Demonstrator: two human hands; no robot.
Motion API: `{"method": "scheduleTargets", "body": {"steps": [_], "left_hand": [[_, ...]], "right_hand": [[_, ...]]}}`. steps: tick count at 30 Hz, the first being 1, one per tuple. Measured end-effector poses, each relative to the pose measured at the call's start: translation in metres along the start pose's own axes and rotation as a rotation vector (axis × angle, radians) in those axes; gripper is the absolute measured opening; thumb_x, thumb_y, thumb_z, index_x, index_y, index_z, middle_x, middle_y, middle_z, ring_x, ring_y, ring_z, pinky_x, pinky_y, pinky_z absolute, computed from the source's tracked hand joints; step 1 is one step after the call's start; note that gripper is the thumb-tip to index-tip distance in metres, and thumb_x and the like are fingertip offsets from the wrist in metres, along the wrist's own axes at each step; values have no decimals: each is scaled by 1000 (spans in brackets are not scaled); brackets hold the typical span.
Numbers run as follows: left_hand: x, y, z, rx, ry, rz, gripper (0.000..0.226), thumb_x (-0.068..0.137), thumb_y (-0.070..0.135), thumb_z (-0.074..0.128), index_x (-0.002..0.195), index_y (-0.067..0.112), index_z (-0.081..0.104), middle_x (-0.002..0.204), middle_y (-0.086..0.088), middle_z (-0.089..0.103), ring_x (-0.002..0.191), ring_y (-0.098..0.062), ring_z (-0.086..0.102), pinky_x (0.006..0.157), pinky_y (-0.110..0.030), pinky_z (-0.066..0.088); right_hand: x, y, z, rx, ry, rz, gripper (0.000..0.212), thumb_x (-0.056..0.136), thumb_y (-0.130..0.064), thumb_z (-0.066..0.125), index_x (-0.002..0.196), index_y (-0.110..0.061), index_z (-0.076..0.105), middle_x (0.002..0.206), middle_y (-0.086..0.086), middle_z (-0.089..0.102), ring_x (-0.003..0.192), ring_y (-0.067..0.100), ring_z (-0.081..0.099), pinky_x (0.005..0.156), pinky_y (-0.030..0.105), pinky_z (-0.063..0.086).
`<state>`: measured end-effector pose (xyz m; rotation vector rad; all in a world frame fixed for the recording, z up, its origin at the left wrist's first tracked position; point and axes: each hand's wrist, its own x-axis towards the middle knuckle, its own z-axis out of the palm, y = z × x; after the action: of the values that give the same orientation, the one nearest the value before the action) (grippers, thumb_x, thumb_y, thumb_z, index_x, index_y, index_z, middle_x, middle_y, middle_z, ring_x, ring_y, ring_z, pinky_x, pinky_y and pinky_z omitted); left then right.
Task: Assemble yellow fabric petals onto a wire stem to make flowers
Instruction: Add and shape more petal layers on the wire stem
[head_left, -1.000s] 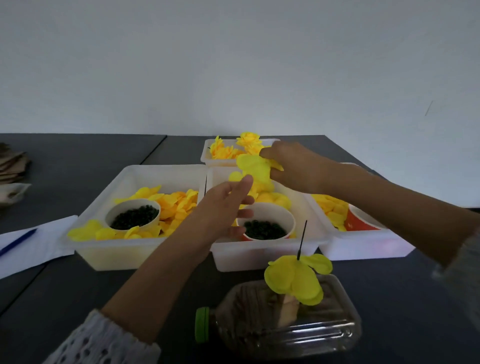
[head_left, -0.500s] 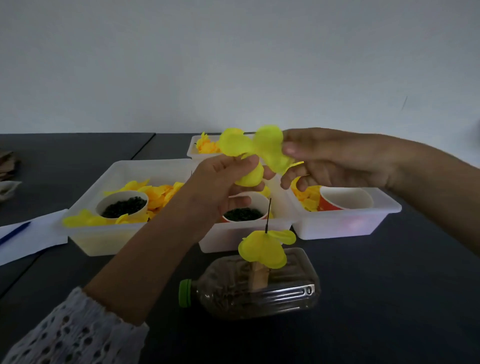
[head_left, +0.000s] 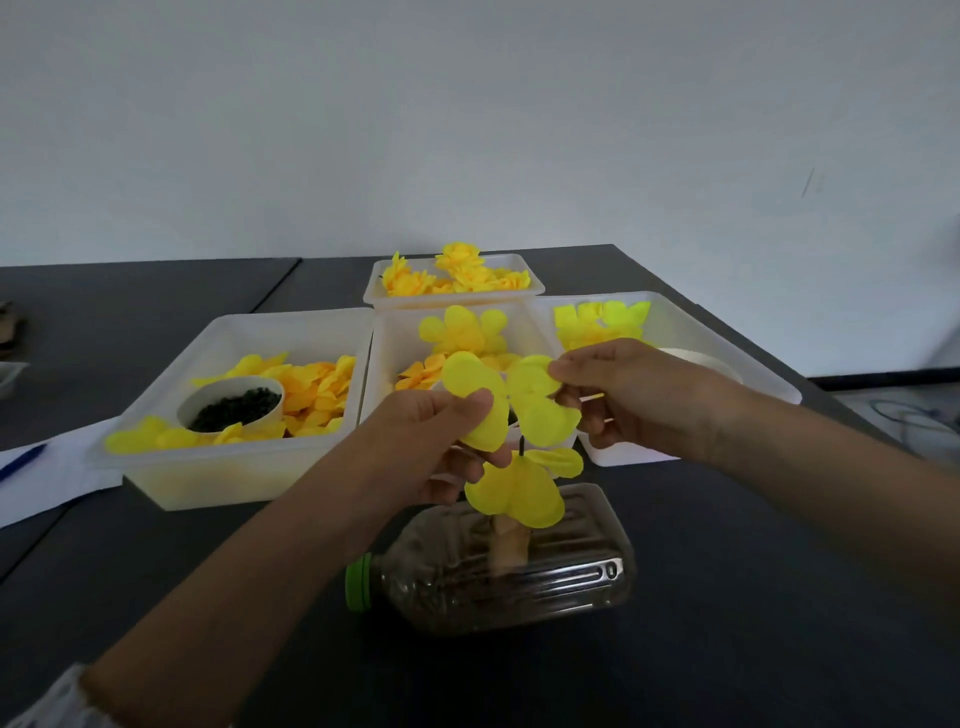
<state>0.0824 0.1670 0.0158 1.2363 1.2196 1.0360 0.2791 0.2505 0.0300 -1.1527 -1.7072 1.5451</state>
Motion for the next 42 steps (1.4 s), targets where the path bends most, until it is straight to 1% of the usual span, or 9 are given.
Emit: {"method": "scheduleTargets", "body": {"steps": [4,7,11,14,19,25,33,38,42], "left_hand": [[-1,-2,1,-62,-20,-26,25,94,29,54,88,12,71,82,-2,75,56,-4,62,46,-18,46],[-3,-1,3,-138,-30,-7,12,93,20,57,98,16,67,88,-5,76,60,-7,67,46,-18,48],[-4,-1,8,-85,78,79,29,94,17,58,121,21,47,82,-3,76,56,-9,66,44,-17,45],[-5,-6,13,-32,110,153,37,94,11,57,126,19,39,77,-2,76,52,-11,65,43,-14,43],[-3,-16,17,64,150,238,36,94,7,58,118,24,37,75,-2,75,48,-17,63,52,-23,51],[-9,-27,22,144,153,240,30,95,5,56,105,25,37,72,-2,74,43,-16,59,48,-21,47],[-11,-24,23,106,199,486,25,98,3,50,91,27,44,69,-7,69,44,-12,55,45,-21,43],[-8,-26,23,167,203,460,24,97,1,50,85,20,58,66,-3,70,44,-11,53,47,-19,44],[-9,-31,20,187,208,422,25,97,3,50,84,21,62,66,-3,71,45,-6,54,48,-17,44]], "right_hand": [[5,1,2,22,45,-32,31,97,-20,55,68,-14,63,61,-2,54,45,13,42,43,22,32],[6,0,0,47,99,-63,31,97,-19,53,67,-16,62,58,-4,54,43,13,40,42,22,32],[8,3,-7,67,137,-67,25,96,-19,53,72,-14,58,59,-3,53,43,14,39,42,23,31],[10,9,-7,55,133,-51,31,96,-18,52,66,-14,58,58,0,50,42,14,38,43,22,30],[11,18,-5,74,113,-20,43,95,-19,53,52,-20,58,57,-1,47,44,14,37,44,22,29],[15,26,-2,49,133,3,28,94,-19,54,67,-14,56,58,1,47,52,19,34,52,26,28],[16,19,-8,155,94,-195,23,96,-20,53,75,-16,61,61,-2,51,53,16,42,49,26,29],[22,24,-2,139,129,-73,29,95,-20,54,66,-16,58,59,0,48,52,18,36,45,24,30],[21,31,1,104,125,-23,25,94,-22,54,70,-15,57,57,0,48,48,16,38,49,25,31]]}}
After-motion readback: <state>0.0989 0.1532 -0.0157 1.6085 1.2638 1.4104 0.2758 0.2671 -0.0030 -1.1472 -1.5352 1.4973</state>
